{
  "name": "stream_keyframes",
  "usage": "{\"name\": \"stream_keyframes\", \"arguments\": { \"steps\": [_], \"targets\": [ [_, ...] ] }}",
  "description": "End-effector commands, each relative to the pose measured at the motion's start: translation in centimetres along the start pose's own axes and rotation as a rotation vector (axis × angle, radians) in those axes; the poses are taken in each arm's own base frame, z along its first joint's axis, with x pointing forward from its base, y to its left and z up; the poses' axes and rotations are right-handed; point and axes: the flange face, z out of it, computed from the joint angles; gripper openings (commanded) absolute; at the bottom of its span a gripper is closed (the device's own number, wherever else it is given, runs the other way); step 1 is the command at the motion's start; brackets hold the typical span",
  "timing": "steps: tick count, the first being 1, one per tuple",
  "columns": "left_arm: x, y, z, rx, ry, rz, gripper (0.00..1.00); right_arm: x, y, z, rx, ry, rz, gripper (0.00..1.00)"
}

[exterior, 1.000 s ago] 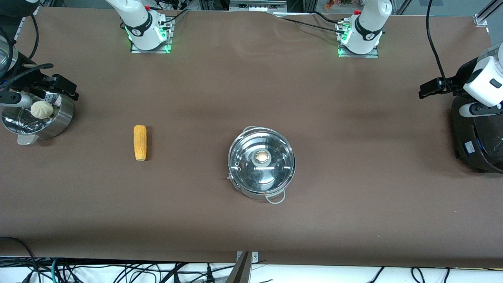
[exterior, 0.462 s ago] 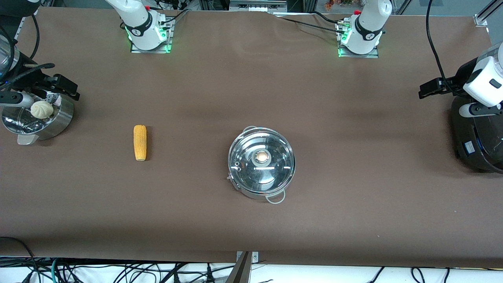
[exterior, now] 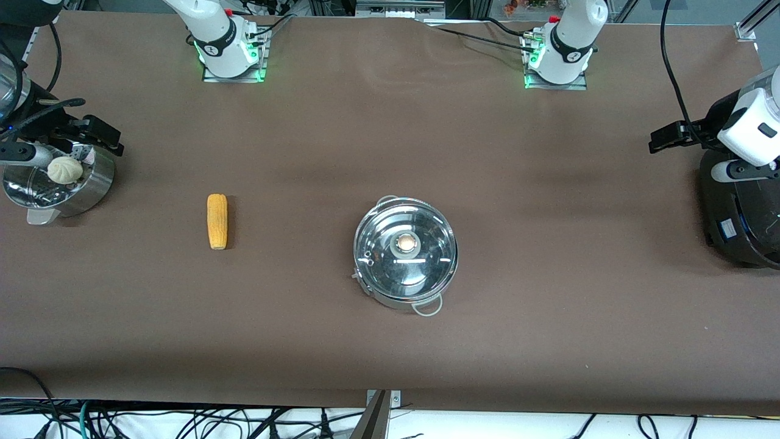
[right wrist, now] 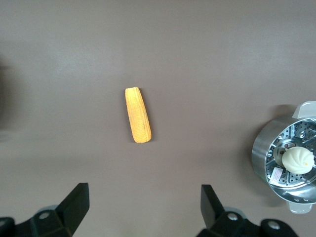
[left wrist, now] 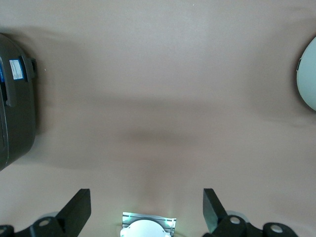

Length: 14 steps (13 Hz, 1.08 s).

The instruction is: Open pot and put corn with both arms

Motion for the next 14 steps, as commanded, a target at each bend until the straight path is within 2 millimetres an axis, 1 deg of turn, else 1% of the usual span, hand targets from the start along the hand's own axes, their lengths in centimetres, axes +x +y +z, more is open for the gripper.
{"name": "stream_keyframes", "arguments": {
  "steps": [1, 8, 10, 12, 13, 14],
  "targets": [
    [-0.4, 0.0, 0.0, 0.002, 0.005, 0.025, 1.0, 0.3, -0.2, -0.3, -0.006, -0.005, 0.013, 1.0],
    [-0.4, 0.0, -0.1, 0.002, 0.006, 0.023, 1.0, 0.4, -0.1, 0.3, -0.005, -0.015, 0.016, 1.0],
    [-0.3, 0.3, -0.2, 0.003, 0.01, 0.019, 1.0, 0.7, 0.0, 0.9, -0.005, -0.018, 0.017, 1.0],
    [-0.1, 1.0, -0.2, 0.005, 0.01, 0.02, 1.0, 1.7, -0.2, 4.5, -0.015, -0.102, 0.012, 1.0],
    [0.0, 2.1, -0.8, -0.003, 0.023, 0.012, 1.0, 2.3, -0.4, 6.3, -0.017, -0.127, 0.011, 1.0],
    [0.7, 4.8, -0.2, -0.049, 0.003, -0.023, 1.0, 2.9, -0.6, 8.2, -0.014, -0.151, 0.008, 1.0]
  ]
}}
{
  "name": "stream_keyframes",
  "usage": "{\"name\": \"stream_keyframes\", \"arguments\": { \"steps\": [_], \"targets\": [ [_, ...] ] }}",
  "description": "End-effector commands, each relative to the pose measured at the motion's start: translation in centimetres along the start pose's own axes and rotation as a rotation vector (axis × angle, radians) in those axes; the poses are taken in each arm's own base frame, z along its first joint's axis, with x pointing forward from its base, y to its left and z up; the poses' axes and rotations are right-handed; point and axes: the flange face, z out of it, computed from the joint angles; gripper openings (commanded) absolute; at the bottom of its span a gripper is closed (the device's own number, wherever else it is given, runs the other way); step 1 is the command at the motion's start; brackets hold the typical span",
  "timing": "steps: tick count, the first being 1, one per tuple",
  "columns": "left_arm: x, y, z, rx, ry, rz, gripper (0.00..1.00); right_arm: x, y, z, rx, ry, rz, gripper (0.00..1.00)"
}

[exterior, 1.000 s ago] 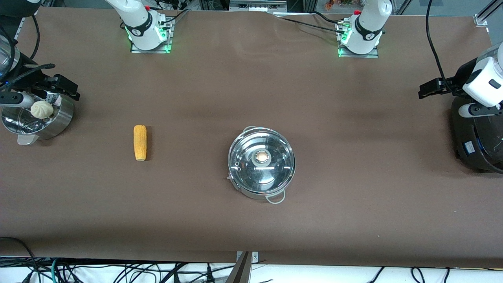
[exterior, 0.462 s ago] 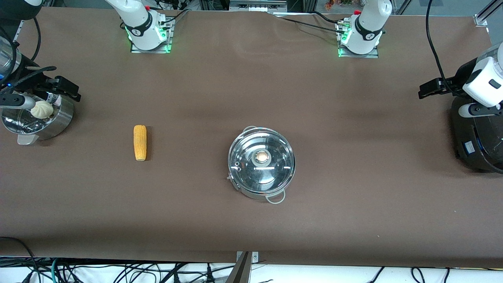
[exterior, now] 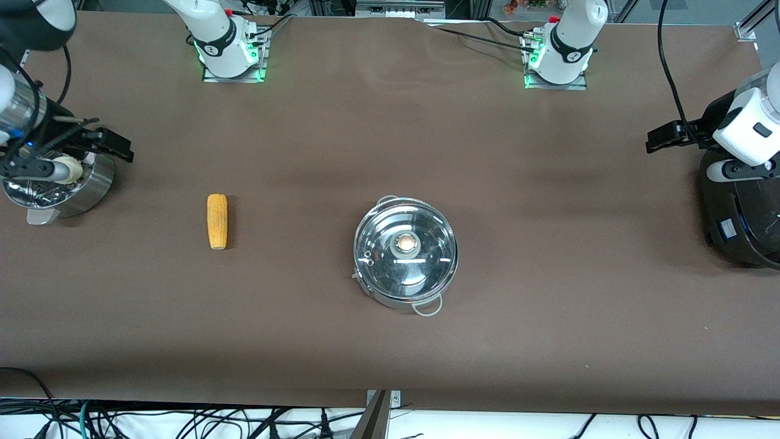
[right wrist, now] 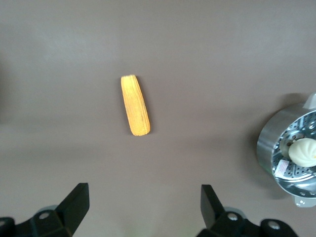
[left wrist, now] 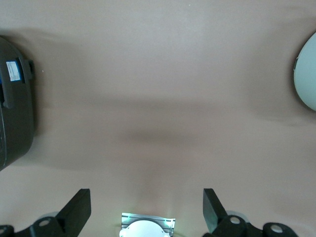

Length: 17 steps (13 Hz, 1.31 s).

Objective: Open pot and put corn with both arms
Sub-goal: 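Reach the right gripper to the corn while the left gripper reaches the lid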

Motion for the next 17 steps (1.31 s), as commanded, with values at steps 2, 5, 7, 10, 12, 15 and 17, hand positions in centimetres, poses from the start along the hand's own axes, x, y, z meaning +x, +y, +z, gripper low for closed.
{"name": "stream_keyframes", "arguments": {
  "steps": [2, 5, 7, 10, 12, 15, 17],
  "targets": [
    [3.1, 9.6, 1.6, -0.109, -0.031, -0.121, 1.0, 3.2, -2.1, 6.9, -0.011, -0.097, -0.019, 1.0],
    [5.3, 20.8, 4.4, -0.111, -0.021, -0.219, 1.0, 4.0, -3.8, 12.0, -0.01, -0.056, -0.041, 1.0],
    [5.3, 27.3, 6.9, -0.128, 0.015, -0.308, 1.0, 3.9, -4.3, 16.2, -0.007, -0.01, -0.028, 1.0],
    [6.2, 32.6, 9.0, -0.16, 0.043, -0.373, 0.95, 4.4, -5.0, 21.3, -0.002, 0.031, -0.02, 1.0],
    [5.7, 37.9, 11.5, -0.175, 0.06, -0.429, 0.94, 4.8, -5.1, 23.7, -0.001, 0.039, -0.02, 1.0],
    [5.4, 42.3, 14.6, -0.227, 0.107, -0.496, 0.94, 5.1, -5.9, 27.4, 0.002, 0.068, -0.034, 1.0],
    [5.5, 44.4, 16.4, -0.27, 0.131, -0.538, 0.95, 5.4, -6.0, 30.3, 0.003, 0.076, -0.033, 1.0]
  ]
}}
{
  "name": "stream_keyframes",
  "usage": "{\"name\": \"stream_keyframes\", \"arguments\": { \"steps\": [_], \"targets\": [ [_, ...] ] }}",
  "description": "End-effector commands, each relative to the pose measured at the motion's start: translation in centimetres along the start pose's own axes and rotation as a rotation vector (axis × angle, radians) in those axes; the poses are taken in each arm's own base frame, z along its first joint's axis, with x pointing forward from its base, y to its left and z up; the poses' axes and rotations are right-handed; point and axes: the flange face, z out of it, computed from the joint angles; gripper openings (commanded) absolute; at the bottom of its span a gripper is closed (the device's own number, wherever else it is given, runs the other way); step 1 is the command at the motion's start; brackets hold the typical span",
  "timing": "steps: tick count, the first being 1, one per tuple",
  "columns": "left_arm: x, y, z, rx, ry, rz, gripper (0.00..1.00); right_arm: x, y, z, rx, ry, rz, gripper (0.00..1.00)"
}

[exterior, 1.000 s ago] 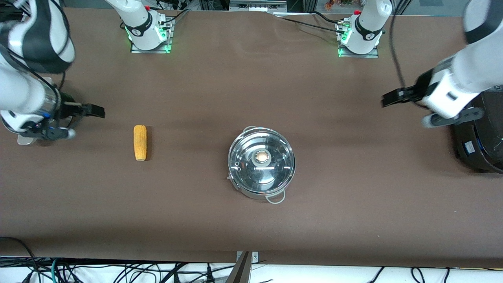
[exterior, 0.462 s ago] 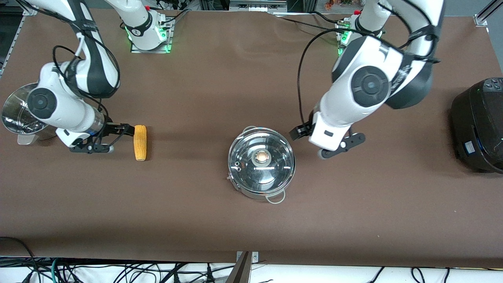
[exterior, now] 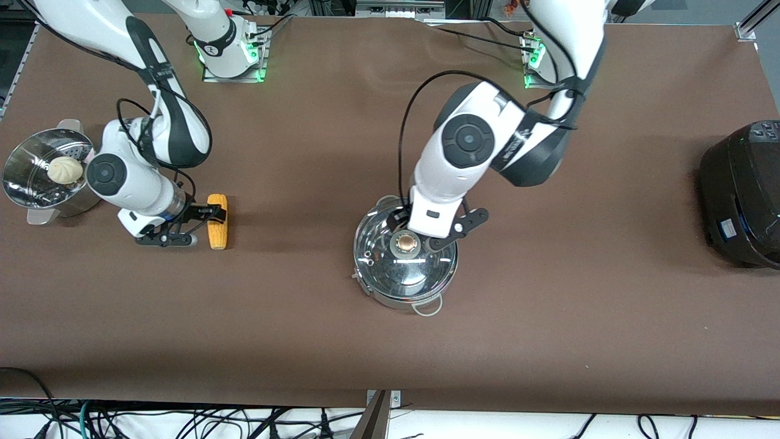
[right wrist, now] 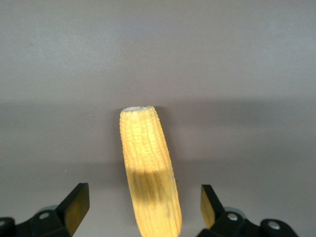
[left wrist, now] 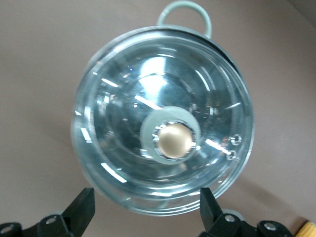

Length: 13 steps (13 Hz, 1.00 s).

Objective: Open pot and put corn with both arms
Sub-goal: 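Grasp the corn with the right gripper while the left gripper grasps the knob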

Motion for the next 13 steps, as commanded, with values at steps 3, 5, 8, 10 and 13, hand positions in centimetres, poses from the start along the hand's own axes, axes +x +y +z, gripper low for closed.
{"name": "stream_keyframes", "arguments": {
  "steps": [3, 5, 8, 10, 13],
  "targets": [
    [0.9, 1.6, 3.3, -0.035, 0.065, -0.054, 0.95, -0.9, -1.7, 4.6, -0.001, 0.001, -0.017, 1.0],
    [0.8, 1.8, 3.8, -0.042, 0.073, -0.049, 0.95, -1.0, -1.7, 5.4, -0.003, -0.011, -0.019, 0.96],
    [1.4, 1.7, 4.7, -0.043, 0.086, -0.048, 0.93, -1.5, -1.6, 5.8, -0.008, -0.024, -0.03, 0.31],
    [1.2, 1.8, 5.6, -0.028, 0.095, -0.038, 0.9, -1.5, -1.6, 5.7, -0.01, -0.026, -0.04, 0.14],
    [1.4, 1.7, 6.6, -0.009, 0.113, -0.028, 0.8, -1.0, -1.7, 4.3, -0.007, -0.004, -0.038, 0.13]
  ]
}}
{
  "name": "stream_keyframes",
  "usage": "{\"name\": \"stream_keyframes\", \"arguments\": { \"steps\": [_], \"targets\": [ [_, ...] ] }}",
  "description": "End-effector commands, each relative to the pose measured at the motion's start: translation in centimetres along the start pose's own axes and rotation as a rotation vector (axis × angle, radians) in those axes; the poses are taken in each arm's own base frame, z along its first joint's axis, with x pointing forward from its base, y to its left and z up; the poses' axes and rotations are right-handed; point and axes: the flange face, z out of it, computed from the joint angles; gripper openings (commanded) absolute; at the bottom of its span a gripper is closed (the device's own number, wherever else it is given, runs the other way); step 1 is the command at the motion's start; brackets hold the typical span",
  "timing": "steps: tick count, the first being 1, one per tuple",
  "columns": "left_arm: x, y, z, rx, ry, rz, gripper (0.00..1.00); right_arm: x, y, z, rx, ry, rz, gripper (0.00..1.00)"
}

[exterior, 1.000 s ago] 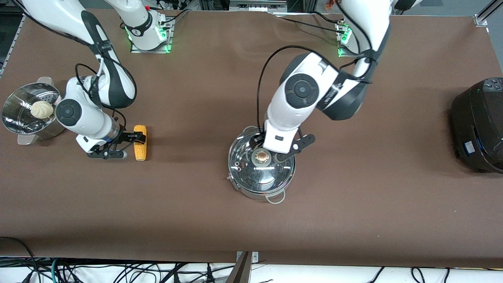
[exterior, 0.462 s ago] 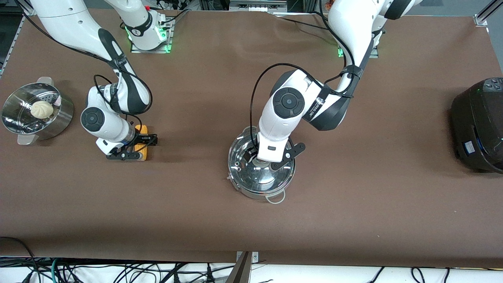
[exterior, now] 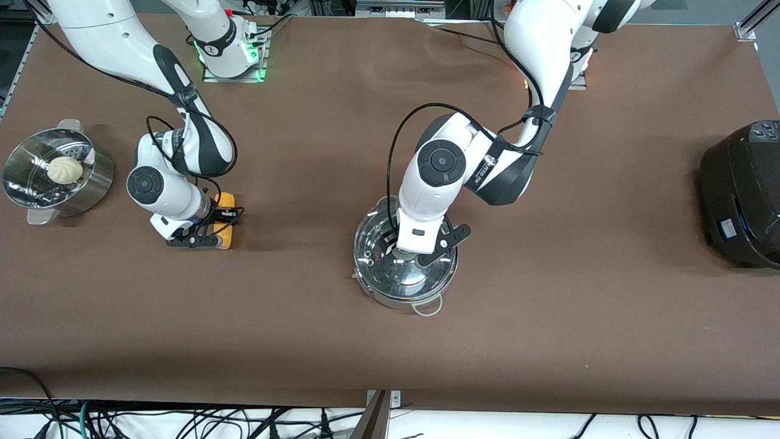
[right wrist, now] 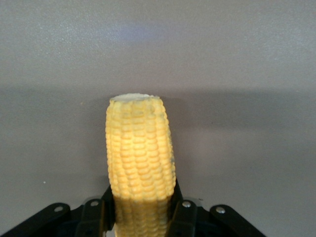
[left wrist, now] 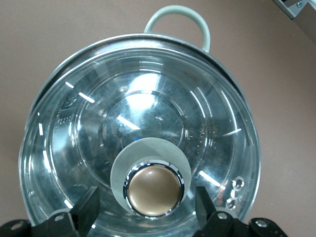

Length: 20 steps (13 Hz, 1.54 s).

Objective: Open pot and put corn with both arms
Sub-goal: 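Grasp the corn with the right gripper while the left gripper grasps the knob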

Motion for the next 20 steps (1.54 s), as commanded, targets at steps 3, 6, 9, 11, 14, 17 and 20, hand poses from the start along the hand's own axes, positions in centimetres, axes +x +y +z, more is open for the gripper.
{"name": "stream_keyframes", "arguments": {
  "steps": [3, 6, 9, 11, 14, 17, 20],
  "targets": [
    [0.3, 0.7, 0.2, -0.01, 0.041, 0.008, 0.79, 1.6, -0.2, -4.6, -0.009, -0.022, -0.009, 0.1],
    [0.6, 0.7, -0.1, -0.017, 0.045, 0.02, 0.68, 3.9, -0.3, -9.4, -0.016, -0.075, -0.009, 0.09],
    [1.2, 0.5, -0.1, -0.014, 0.05, 0.027, 0.59, 5.4, -0.9, -14.3, -0.015, -0.112, -0.008, 0.09],
    [1.3, 0.5, -0.2, -0.016, 0.05, 0.026, 0.12, 5.7, -1.0, -17.3, -0.015, -0.145, -0.007, 0.09],
    [1.2, 0.5, -0.4, -0.018, 0.052, 0.051, 0.0, 5.8, -1.6, -21.6, 0.033, -0.185, 0.003, 0.09],
    [1.9, -0.2, -2.6, 0.009, 0.027, 0.046, 0.0, 4.9, -1.7, -26.6, 0.049, -0.227, -0.002, 0.09],
    [3.5, -1.5, -8.2, 0.001, 0.011, 0.057, 0.0, 4.1, -2.2, -30.4, 0.047, -0.24, -0.014, 0.09]
  ]
}}
